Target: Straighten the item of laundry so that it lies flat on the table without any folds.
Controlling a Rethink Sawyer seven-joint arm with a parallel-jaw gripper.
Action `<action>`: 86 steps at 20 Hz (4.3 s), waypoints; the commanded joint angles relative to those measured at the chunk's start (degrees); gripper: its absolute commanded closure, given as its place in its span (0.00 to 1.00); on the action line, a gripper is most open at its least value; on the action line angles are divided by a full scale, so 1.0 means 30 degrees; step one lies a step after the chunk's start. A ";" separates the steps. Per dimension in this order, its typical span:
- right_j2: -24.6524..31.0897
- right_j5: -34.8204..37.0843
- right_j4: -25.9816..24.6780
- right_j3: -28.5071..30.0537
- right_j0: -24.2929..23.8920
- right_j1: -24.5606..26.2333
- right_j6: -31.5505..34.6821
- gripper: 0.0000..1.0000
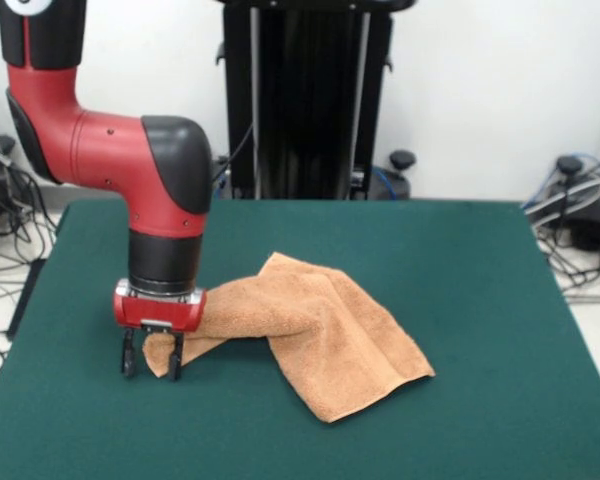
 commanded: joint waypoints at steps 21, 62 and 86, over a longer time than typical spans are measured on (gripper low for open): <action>0.0210 0.4916 0.0621 -0.0780 0.1319 0.1086 0.0828 0.00; 0.0364 0.8011 0.0910 0.1605 0.1229 -0.0995 0.0951 0.00; 0.0129 0.6248 0.0337 0.0411 0.1189 0.0399 0.1097 0.00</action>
